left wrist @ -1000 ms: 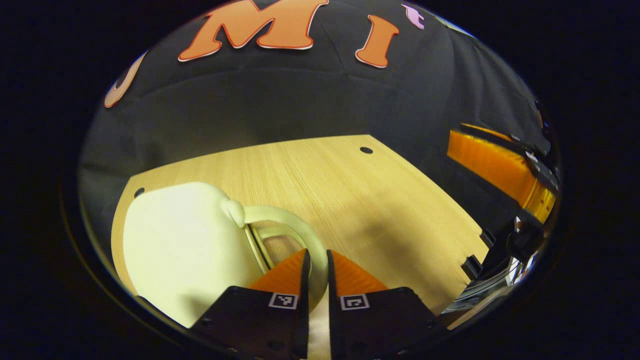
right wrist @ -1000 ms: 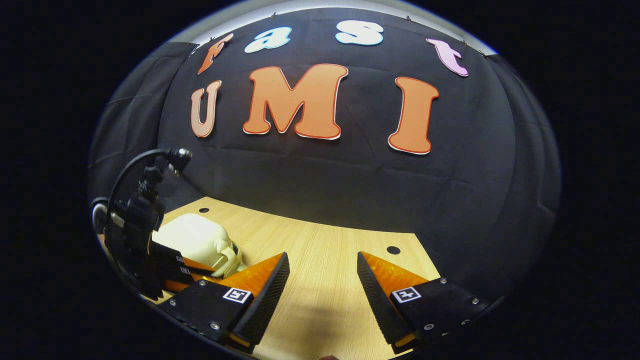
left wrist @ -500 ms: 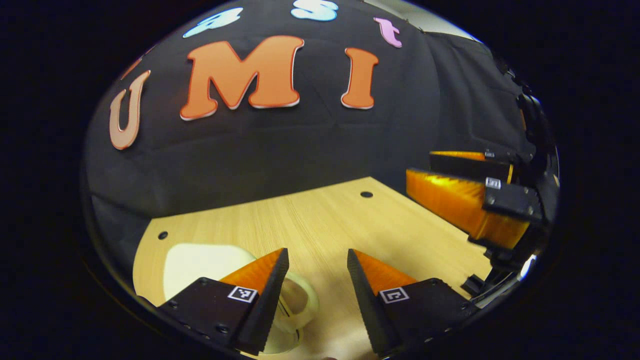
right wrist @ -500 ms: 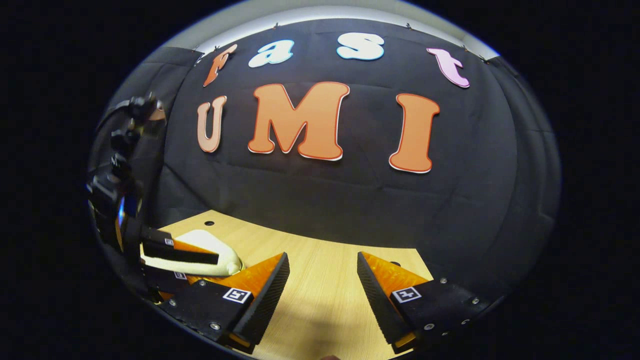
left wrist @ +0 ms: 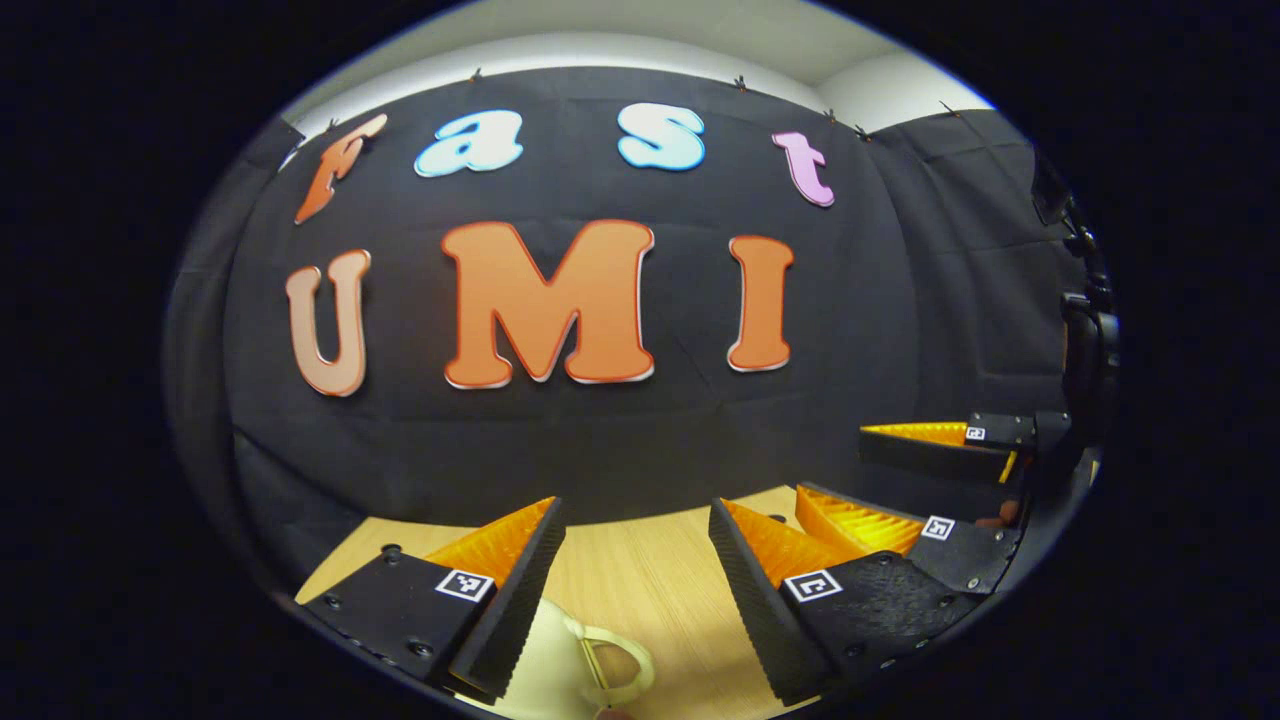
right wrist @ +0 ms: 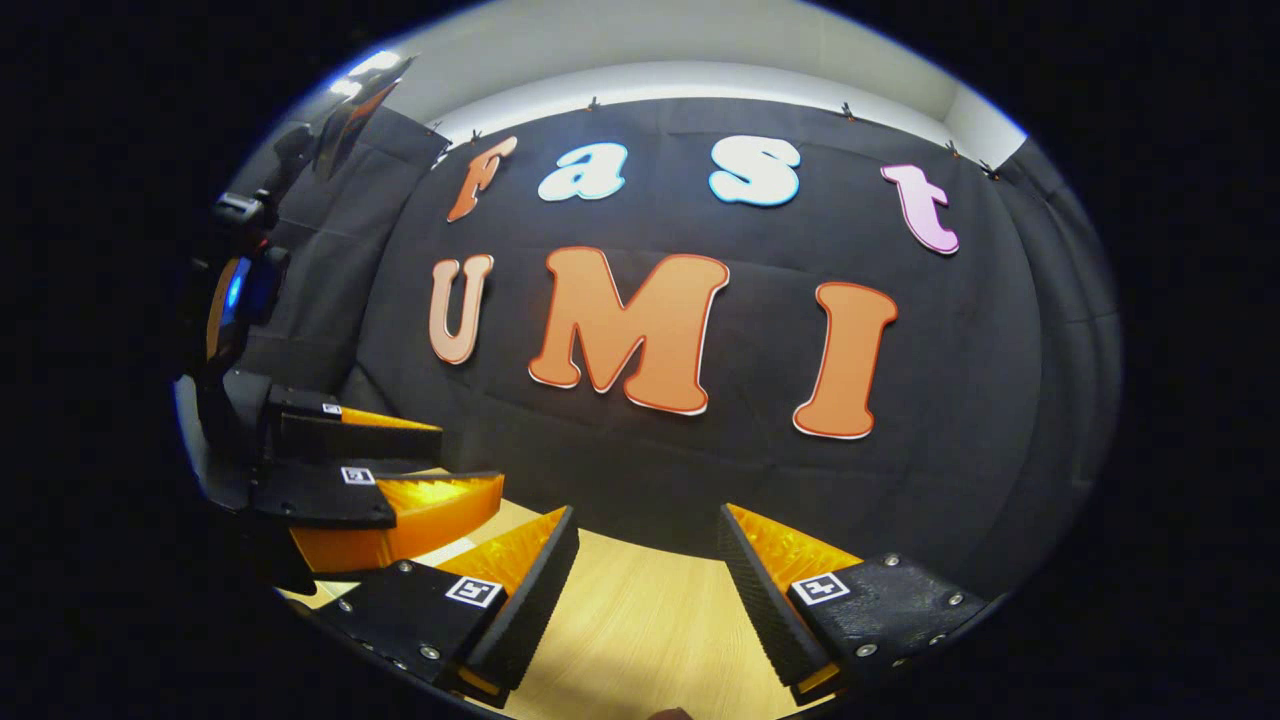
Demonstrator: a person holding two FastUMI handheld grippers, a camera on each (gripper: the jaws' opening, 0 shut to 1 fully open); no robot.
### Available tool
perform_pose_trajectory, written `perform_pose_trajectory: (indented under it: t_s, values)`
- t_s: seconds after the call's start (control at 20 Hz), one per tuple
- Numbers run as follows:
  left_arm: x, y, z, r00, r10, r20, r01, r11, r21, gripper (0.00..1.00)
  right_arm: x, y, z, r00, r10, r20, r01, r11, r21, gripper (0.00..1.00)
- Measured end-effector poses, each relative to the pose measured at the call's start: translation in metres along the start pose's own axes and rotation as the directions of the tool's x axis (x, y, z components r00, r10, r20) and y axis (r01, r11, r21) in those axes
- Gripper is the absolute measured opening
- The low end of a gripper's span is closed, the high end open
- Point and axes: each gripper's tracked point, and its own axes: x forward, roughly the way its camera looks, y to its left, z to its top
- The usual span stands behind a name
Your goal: First open the suitcase, pack the skin care products into it, and then close the suitcase.
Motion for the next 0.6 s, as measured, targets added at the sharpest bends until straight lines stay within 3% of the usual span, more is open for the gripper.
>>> perform_pose_trajectory:
  t_s: [0.25,0.6]
  values:
    - [-0.020,0.005,0.032,0.988,0.095,0.119,-0.095,0.995,-0.002,0.89,0.000,0.008,0.007,0.998,0.053,0.023,-0.053,0.999,-0.009,0.90]
    - [-0.035,0.034,0.025,0.976,0.191,0.103,-0.190,0.981,-0.026,0.89,-0.006,0.003,0.016,0.997,0.059,0.054,-0.059,0.998,-0.004,0.90]
